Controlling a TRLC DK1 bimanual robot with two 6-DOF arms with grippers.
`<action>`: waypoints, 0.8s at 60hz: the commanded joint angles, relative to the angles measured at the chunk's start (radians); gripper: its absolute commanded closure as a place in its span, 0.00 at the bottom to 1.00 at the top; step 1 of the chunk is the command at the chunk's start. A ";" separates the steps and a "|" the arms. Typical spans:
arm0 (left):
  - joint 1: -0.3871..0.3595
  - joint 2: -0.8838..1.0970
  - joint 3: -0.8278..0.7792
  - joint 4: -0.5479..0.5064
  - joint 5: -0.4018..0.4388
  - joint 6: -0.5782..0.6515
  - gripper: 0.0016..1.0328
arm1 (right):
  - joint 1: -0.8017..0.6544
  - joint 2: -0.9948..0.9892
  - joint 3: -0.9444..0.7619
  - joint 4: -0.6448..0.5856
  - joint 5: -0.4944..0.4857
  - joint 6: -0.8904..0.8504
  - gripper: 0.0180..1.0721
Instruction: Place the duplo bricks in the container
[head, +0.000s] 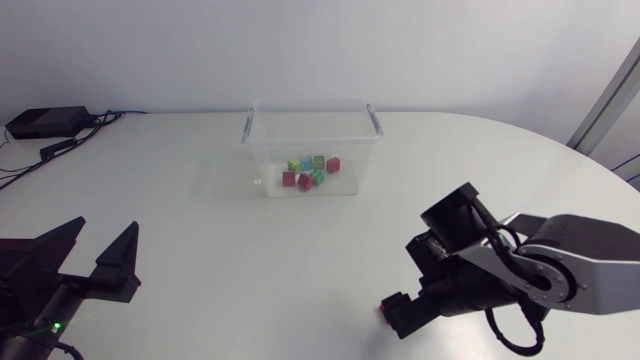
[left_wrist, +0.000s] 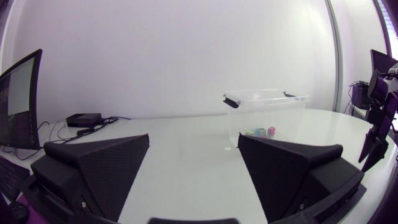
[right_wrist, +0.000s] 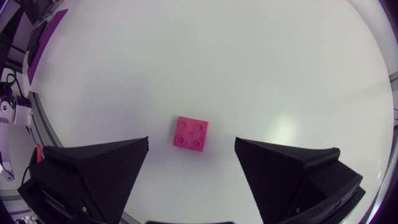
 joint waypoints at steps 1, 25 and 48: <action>-0.005 -0.010 -0.018 0.008 0.001 0.019 0.03 | 0.012 0.051 0.028 -0.018 0.001 0.027 0.05; -0.005 -0.010 -0.018 0.008 0.001 0.019 0.03 | 0.064 0.232 0.095 -0.032 0.010 0.059 0.08; -0.005 -0.010 -0.018 0.008 0.001 0.019 0.03 | 0.078 0.320 0.112 0.016 0.049 0.088 0.34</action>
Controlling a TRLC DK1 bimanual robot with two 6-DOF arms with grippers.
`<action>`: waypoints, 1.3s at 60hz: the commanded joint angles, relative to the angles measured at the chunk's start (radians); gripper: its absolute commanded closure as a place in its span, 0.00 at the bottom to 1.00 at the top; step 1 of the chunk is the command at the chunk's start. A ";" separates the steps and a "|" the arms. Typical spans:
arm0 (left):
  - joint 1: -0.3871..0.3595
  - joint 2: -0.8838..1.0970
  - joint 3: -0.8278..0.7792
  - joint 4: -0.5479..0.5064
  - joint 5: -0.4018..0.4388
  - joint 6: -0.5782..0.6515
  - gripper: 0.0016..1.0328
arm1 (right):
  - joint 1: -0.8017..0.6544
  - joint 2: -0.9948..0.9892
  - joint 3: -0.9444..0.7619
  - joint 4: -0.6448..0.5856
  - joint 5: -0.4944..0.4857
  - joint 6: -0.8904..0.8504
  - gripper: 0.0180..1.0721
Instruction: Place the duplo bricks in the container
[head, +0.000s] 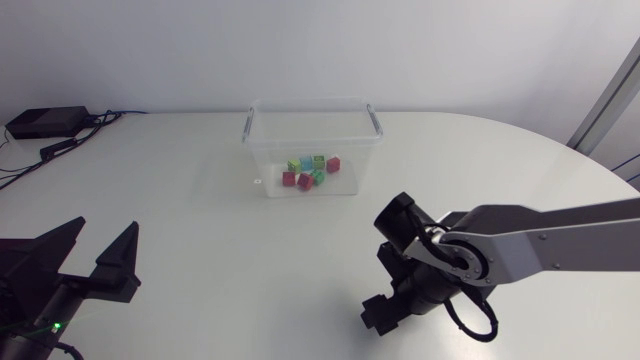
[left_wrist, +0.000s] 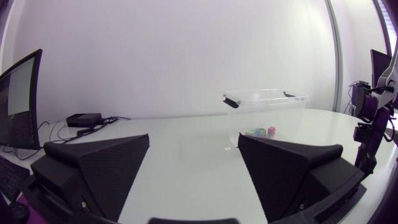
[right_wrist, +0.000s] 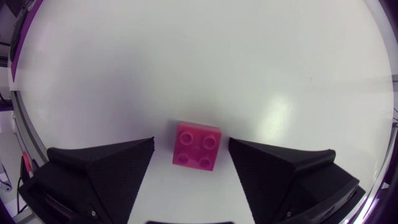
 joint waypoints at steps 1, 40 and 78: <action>-0.005 -0.010 -0.018 0.008 0.001 0.019 0.03 | 0.011 0.023 -0.001 0.011 0.003 0.033 0.37; -0.005 -0.010 -0.018 0.008 0.001 0.019 0.03 | -0.092 -0.130 0.065 0.006 0.012 -0.060 0.95; -0.005 -0.010 -0.018 0.008 0.001 0.019 0.03 | -0.250 -0.230 0.292 0.123 0.000 -0.149 0.95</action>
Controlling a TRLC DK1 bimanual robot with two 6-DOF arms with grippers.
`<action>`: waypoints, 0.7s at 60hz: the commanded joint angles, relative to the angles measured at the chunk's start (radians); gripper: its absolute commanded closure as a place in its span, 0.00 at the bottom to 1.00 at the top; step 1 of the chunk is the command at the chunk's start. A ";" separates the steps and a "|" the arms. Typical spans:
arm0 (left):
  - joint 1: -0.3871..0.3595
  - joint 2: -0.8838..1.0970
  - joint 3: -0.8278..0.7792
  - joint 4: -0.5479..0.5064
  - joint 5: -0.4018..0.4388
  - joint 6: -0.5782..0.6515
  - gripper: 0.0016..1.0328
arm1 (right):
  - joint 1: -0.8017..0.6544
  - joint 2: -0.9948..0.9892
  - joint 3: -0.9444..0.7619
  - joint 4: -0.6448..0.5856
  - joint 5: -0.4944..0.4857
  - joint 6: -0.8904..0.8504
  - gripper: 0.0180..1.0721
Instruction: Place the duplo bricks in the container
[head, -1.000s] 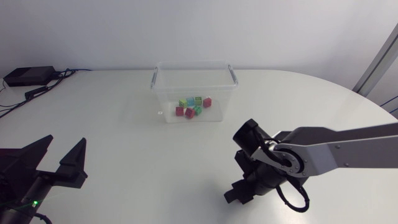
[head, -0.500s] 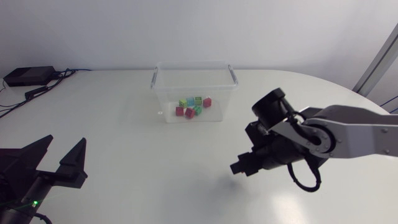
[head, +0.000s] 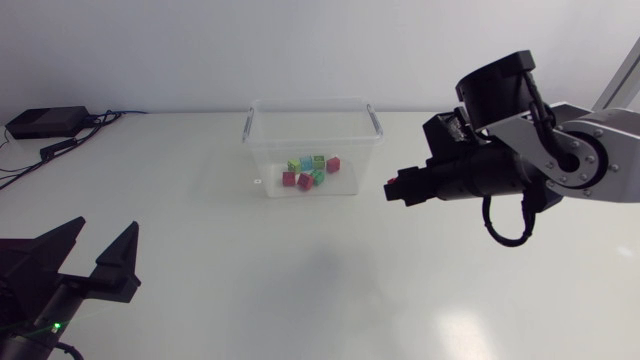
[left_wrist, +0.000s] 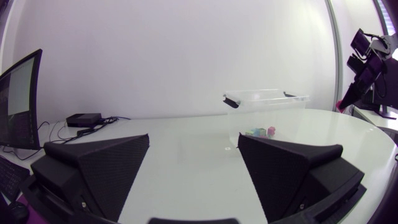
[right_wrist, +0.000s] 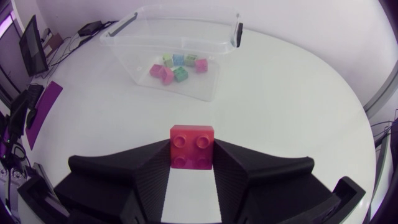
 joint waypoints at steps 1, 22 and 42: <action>-0.005 -0.010 -0.018 0.008 0.001 0.019 0.03 | -0.011 0.018 0.058 0.017 -0.005 -0.022 0.95; -0.005 -0.010 -0.018 0.008 0.001 0.019 0.03 | -0.021 0.170 0.277 0.007 -0.036 -0.019 0.95; -0.005 -0.010 -0.018 0.008 0.001 0.019 0.03 | -0.039 0.409 0.535 -0.065 -0.086 -0.019 0.95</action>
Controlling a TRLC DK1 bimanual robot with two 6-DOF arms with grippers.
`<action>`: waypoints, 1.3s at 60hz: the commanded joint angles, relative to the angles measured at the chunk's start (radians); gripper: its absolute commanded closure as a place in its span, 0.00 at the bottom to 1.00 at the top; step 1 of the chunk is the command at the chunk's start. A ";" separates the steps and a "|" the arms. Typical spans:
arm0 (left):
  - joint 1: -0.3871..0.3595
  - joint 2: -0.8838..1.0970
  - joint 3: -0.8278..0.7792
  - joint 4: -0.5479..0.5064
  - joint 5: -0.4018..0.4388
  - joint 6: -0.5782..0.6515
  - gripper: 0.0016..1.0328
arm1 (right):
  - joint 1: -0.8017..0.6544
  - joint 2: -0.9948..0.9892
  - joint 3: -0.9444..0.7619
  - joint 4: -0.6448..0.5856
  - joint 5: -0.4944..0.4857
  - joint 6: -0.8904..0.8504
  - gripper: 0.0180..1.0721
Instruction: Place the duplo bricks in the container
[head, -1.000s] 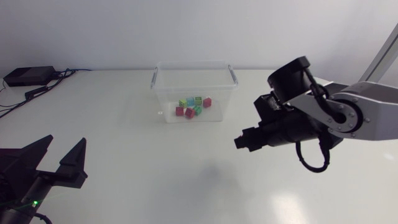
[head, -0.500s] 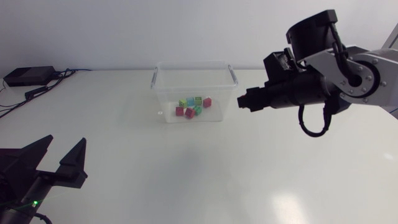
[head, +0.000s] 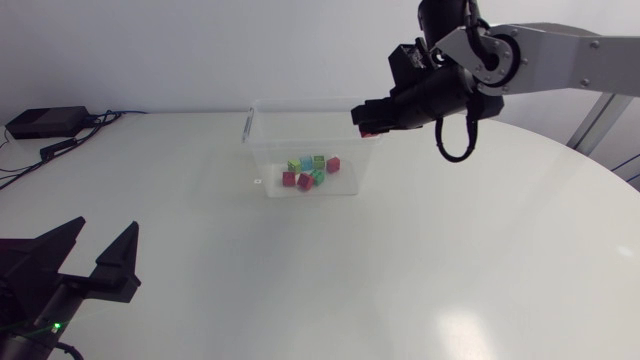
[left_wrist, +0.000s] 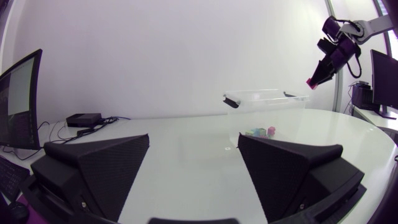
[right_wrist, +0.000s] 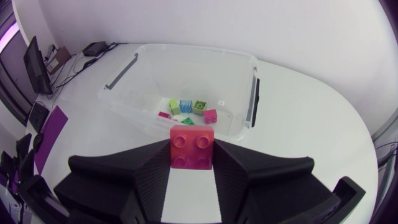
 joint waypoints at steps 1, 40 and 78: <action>-0.005 -0.010 -0.018 0.008 0.001 0.019 0.03 | -0.008 0.064 0.072 -0.030 -0.010 -0.008 0.95; -0.005 -0.010 -0.018 0.008 0.001 0.019 0.03 | -0.029 0.377 0.427 -0.144 -0.015 -0.007 0.79; -0.005 -0.010 -0.018 0.008 0.001 0.019 0.03 | -0.031 0.191 0.352 -0.190 0.088 0.032 0.04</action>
